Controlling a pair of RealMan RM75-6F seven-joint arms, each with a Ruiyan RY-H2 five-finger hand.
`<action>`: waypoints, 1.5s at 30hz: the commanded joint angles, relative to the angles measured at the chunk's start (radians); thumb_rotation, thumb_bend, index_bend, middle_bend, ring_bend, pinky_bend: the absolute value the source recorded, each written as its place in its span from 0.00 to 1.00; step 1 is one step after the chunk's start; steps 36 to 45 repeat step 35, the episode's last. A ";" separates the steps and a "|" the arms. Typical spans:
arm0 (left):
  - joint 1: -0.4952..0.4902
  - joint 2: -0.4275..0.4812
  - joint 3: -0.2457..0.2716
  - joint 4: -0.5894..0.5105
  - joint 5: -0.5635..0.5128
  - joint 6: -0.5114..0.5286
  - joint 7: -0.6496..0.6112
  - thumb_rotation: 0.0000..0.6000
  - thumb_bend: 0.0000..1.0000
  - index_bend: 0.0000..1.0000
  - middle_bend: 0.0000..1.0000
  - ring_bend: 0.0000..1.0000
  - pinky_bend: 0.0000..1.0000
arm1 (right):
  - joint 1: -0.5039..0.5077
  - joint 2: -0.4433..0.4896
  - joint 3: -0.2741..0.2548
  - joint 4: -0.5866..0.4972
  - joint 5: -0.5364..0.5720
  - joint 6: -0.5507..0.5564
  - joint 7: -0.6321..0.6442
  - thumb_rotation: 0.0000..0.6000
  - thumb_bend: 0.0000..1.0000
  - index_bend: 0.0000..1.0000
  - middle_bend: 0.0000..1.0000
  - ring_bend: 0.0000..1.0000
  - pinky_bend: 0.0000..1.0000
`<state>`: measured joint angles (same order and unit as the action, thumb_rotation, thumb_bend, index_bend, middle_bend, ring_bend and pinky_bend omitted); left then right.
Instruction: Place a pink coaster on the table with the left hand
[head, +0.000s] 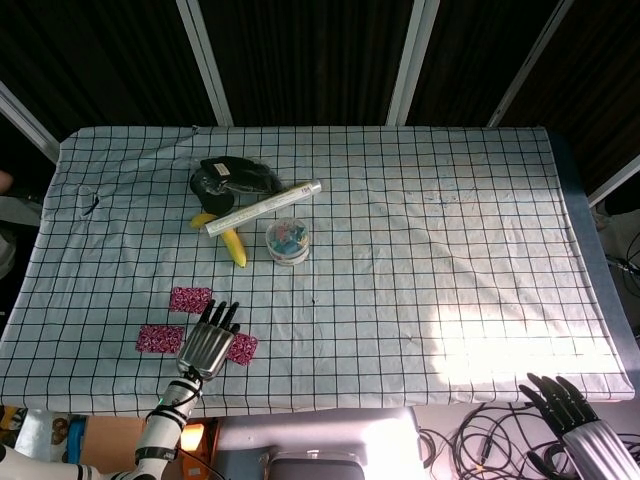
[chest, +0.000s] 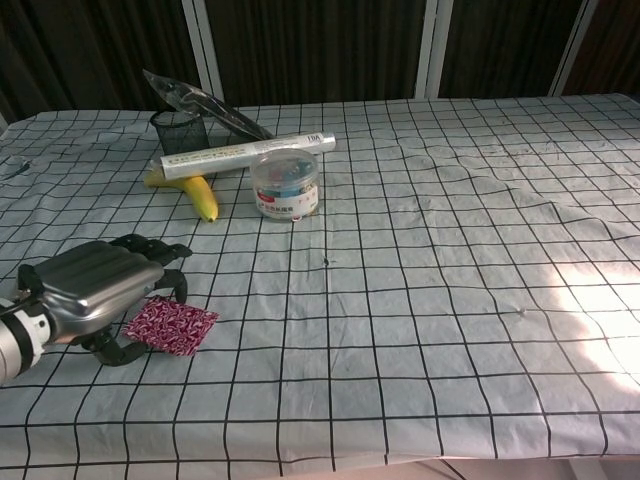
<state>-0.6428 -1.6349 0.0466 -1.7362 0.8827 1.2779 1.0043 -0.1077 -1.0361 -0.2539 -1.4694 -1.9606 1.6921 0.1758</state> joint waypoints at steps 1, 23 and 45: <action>0.006 -0.007 0.001 0.008 -0.004 0.004 0.007 1.00 0.34 0.12 0.00 0.00 0.00 | 0.000 0.000 0.000 0.000 0.001 0.000 0.000 1.00 0.20 0.00 0.00 0.00 0.00; 0.359 0.338 0.335 0.098 0.750 0.437 -0.697 1.00 0.33 0.00 0.00 0.00 0.00 | 0.009 -0.015 0.011 -0.031 0.029 -0.053 -0.059 1.00 0.20 0.00 0.00 0.00 0.00; 0.524 0.289 0.265 0.441 0.826 0.601 -1.100 1.00 0.34 0.00 0.00 0.00 0.00 | 0.021 -0.028 0.020 -0.070 0.059 -0.117 -0.132 1.00 0.20 0.00 0.00 0.00 0.00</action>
